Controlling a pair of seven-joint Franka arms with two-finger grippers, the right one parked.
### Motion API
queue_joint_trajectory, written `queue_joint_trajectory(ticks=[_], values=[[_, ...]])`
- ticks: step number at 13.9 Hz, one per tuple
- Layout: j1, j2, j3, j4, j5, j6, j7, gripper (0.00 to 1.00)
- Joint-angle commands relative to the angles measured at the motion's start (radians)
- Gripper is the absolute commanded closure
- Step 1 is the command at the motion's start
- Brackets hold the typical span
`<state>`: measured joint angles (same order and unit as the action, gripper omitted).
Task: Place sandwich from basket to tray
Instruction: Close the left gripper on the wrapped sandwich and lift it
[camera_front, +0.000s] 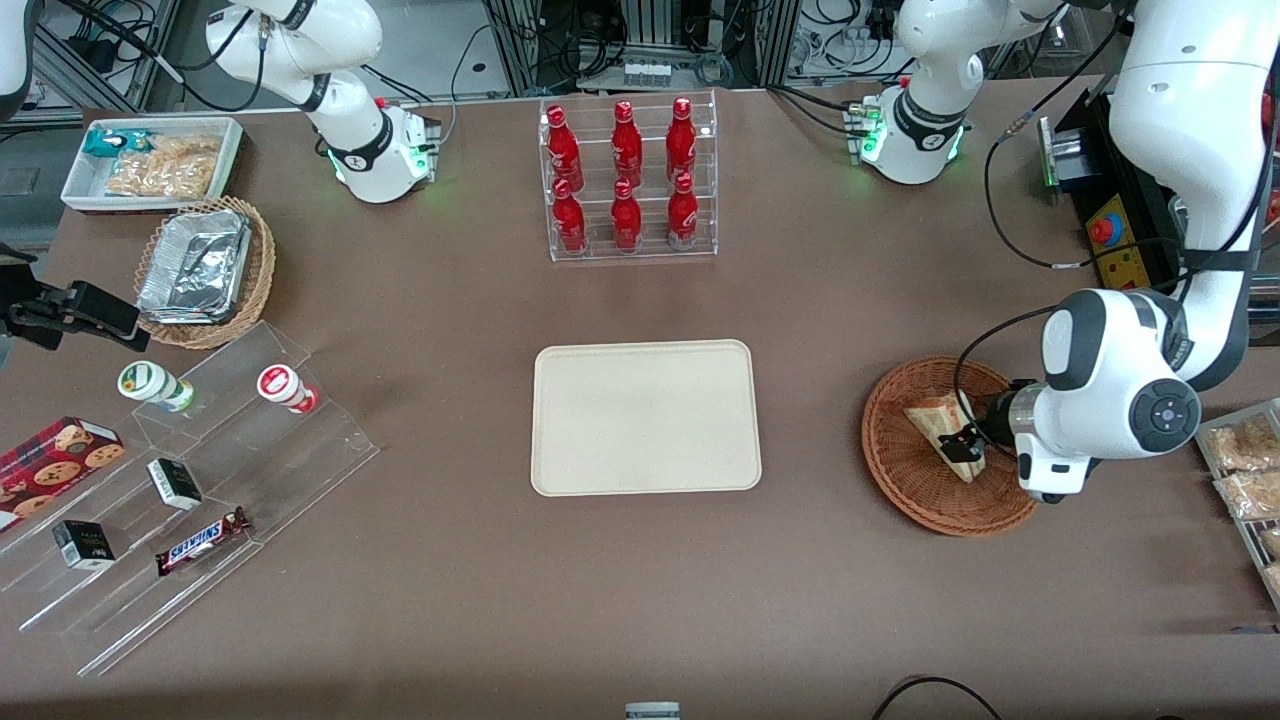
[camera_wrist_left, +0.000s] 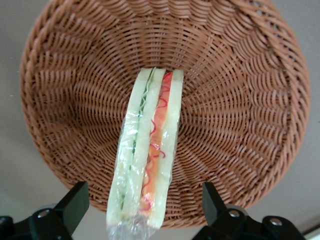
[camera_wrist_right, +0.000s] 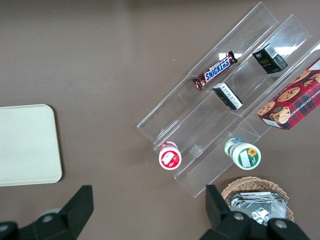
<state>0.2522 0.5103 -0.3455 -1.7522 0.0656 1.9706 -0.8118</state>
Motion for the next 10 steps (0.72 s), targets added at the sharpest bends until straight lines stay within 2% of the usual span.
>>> queue_joint_trajectory(ticks=[1, 4, 5, 8, 9, 10], values=[[0.012, 0.022, -0.012, -0.001, 0.007, 0.016, -0.023, 0.00], [0.012, 0.050, -0.012, -0.001, 0.007, 0.027, -0.024, 0.00], [0.012, 0.051, -0.012, -0.004, 0.007, 0.037, -0.029, 0.09], [0.010, 0.053, -0.012, -0.012, 0.007, 0.054, -0.059, 0.60], [0.010, 0.051, -0.012, -0.012, 0.007, 0.054, -0.059, 0.72], [0.010, 0.050, -0.013, -0.010, 0.007, 0.054, -0.059, 0.78]])
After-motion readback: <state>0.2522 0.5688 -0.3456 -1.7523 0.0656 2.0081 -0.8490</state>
